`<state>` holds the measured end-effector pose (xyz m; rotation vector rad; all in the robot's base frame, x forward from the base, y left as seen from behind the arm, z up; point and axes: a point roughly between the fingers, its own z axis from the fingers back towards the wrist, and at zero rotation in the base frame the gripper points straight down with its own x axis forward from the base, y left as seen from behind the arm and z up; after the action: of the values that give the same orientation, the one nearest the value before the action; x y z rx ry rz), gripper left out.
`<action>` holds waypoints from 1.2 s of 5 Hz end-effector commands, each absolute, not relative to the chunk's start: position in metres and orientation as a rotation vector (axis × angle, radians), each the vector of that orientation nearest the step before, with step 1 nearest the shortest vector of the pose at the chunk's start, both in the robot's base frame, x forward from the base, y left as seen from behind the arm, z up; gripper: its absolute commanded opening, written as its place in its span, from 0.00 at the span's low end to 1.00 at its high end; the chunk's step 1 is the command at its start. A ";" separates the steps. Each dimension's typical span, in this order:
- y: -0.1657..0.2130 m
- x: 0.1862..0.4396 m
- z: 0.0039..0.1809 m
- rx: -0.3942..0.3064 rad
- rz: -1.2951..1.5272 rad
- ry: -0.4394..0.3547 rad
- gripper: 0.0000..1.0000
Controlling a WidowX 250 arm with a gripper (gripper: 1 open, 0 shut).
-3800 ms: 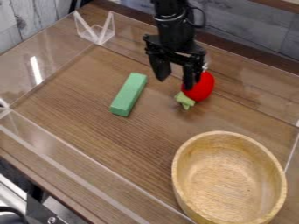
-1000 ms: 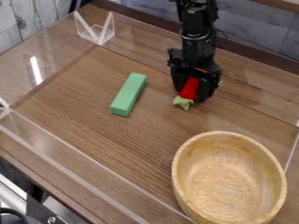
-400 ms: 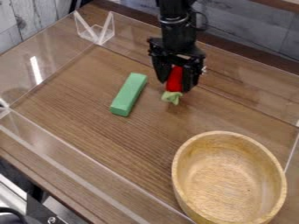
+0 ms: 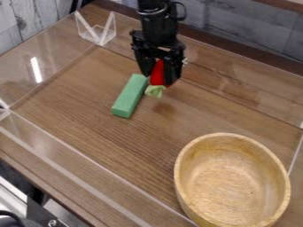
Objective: Move the red fruit to the left
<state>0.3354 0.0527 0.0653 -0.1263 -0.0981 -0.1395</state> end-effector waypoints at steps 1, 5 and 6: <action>0.067 0.341 0.082 -0.104 -0.123 -0.164 0.00; 0.081 0.338 0.090 -0.114 -0.146 -0.185 0.00; 0.092 0.336 0.104 -0.115 -0.129 -0.195 0.00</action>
<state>0.3274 0.0848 0.0722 -0.1564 -0.1015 -0.1299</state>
